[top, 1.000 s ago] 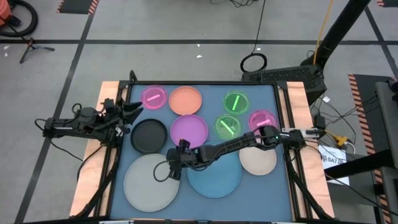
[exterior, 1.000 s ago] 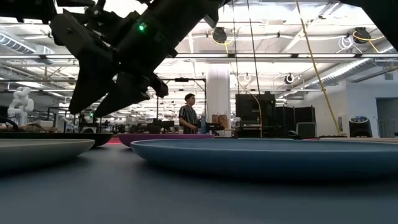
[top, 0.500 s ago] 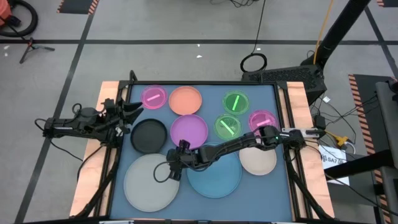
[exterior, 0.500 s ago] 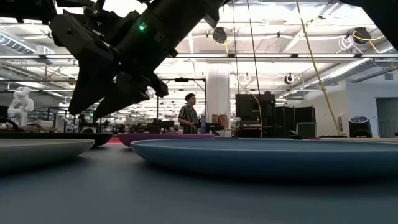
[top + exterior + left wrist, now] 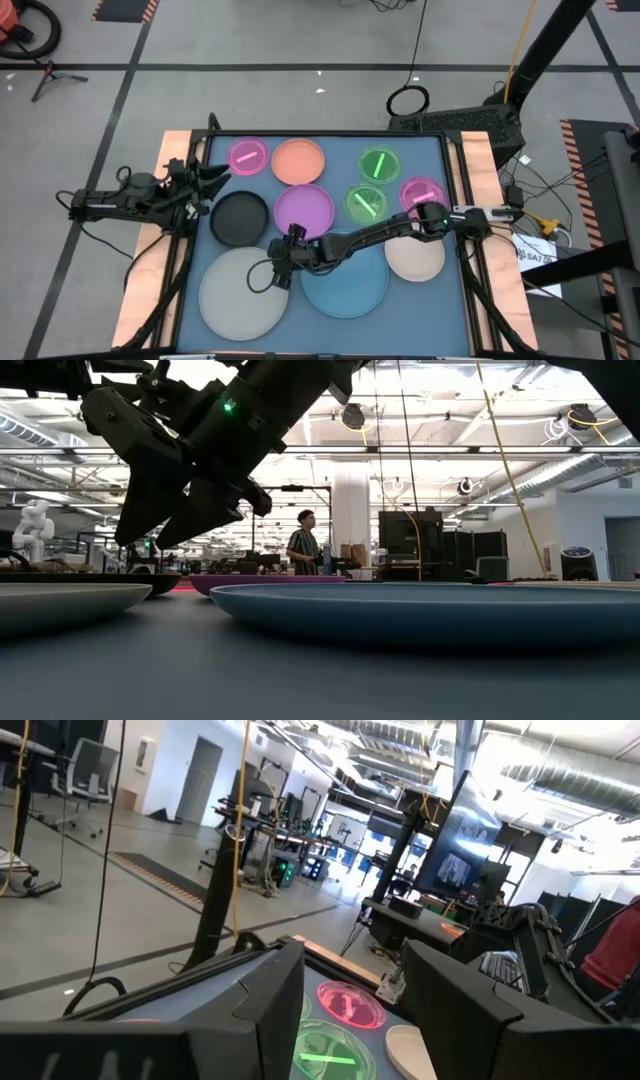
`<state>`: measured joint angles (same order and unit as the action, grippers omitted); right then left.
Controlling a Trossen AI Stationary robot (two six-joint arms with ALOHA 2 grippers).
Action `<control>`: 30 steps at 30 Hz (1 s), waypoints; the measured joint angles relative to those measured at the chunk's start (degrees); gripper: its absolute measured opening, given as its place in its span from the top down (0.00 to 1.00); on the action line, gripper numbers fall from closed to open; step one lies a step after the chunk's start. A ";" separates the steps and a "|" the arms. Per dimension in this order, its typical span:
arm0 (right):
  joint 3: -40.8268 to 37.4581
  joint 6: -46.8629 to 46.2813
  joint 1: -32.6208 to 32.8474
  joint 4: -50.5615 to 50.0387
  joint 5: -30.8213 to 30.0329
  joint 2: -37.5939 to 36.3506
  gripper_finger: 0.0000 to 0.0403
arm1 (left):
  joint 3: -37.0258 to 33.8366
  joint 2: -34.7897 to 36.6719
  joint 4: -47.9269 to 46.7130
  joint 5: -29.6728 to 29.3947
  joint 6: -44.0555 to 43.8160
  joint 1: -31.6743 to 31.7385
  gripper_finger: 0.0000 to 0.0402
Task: Stack plastic plates
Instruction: Stack the blue plate on top of the gray plate
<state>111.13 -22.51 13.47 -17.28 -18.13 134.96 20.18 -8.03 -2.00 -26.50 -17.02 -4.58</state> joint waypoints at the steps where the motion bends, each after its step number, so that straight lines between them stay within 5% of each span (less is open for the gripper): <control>1: 0.00 0.01 0.00 0.00 -0.01 0.00 0.51 | 0.00 0.00 0.00 0.00 0.00 0.00 0.55; 30: -0.04 0.03 0.00 2.88 0.17 4.70 0.51 | -0.02 0.02 -0.30 0.02 0.13 0.00 0.55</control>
<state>111.09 -22.48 13.47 -14.39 -17.96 139.65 20.16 -8.01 -2.30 -26.48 -16.88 -4.58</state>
